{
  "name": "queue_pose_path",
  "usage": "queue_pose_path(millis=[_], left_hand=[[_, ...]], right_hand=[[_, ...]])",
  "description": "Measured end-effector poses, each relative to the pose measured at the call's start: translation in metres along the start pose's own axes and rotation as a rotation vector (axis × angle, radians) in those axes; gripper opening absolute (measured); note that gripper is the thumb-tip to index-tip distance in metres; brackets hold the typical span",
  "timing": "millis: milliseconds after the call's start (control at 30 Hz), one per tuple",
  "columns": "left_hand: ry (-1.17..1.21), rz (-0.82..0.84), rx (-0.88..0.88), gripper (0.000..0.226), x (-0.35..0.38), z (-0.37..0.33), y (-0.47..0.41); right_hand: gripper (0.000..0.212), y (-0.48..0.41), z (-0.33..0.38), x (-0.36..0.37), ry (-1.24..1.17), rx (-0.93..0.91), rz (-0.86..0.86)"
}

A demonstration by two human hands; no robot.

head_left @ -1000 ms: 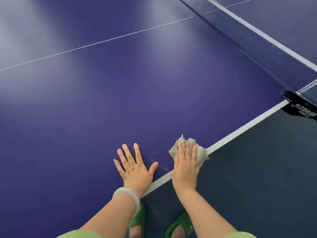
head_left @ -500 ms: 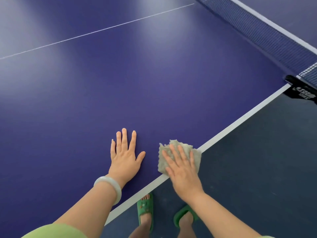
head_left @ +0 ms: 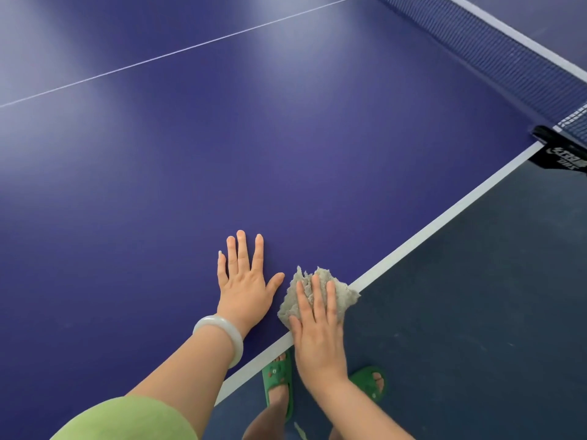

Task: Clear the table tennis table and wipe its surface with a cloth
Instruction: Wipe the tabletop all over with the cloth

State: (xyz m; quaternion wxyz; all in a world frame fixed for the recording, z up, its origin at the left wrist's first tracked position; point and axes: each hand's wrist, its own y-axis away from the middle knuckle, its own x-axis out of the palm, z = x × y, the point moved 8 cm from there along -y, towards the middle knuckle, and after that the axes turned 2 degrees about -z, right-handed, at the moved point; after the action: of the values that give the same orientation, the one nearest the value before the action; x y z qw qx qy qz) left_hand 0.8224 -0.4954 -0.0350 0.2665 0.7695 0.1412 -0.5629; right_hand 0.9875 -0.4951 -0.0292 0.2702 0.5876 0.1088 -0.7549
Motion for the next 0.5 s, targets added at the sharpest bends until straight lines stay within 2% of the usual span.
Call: queue_pose_path(millis=[100, 167, 267, 367, 500], left_hand=[[-0.016, 0.001, 0.0, 0.08, -0.001, 0.0, 0.001], [-0.006, 0.011, -0.004, 0.079, -0.002, 0.0, 0.001], [-0.001, 0.022, -0.006, 0.079, -0.004, -0.001, 0.002], [-0.007, 0.032, -0.027, 0.08, -0.009, -0.007, 0.002], [-0.02, 0.016, -0.057, 0.078, -0.019, -0.027, -0.002]], right_hand=[[0.058, -0.025, -0.036, -0.012, 0.081, 0.066, 0.003], [0.067, -0.048, -0.069, -0.025, 0.055, 0.156, 0.0], [0.058, -0.068, -0.104, -0.051, -0.144, 0.324, -0.118], [0.069, -0.073, -0.123, -0.069, -0.248, 0.402, -0.262], [0.072, -0.073, -0.148, -0.073, -0.352, 0.62, -0.31]])
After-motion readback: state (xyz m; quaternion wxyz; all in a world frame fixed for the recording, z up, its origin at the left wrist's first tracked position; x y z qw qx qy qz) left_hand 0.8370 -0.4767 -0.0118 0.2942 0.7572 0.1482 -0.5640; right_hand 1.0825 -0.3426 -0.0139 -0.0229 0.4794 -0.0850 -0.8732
